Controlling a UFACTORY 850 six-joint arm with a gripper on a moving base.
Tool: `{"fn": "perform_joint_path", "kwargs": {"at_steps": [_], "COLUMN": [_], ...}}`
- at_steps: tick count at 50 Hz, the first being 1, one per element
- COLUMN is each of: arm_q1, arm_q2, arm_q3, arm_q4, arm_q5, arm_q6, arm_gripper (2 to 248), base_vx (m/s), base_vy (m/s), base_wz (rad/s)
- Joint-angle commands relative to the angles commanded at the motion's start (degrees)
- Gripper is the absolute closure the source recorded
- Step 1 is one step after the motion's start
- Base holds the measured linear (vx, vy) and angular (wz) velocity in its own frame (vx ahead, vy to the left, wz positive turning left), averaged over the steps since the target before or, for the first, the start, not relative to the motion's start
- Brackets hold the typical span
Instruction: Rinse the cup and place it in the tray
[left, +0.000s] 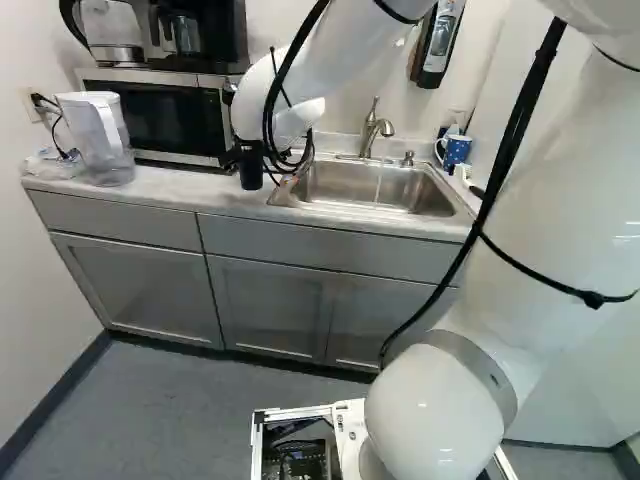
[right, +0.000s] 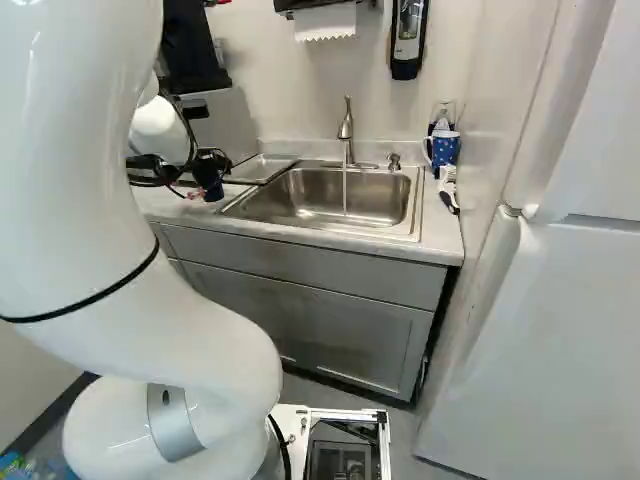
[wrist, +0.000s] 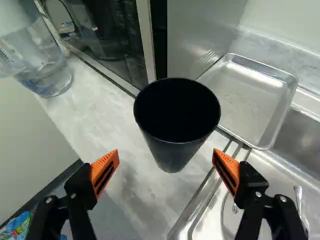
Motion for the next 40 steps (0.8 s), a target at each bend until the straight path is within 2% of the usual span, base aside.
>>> {"fn": "perform_joint_path", "kwargs": {"at_steps": [40], "arm_q1": [-0.84], "arm_q2": [-1.43], "arm_q3": [3.8], "arm_q4": [1.94], "arm_q5": [14.53], "arm_q6": [0.0], "arm_gripper": [3], "base_vx": [0.0], "base_vy": [0.0], "base_wz": [0.0]}}
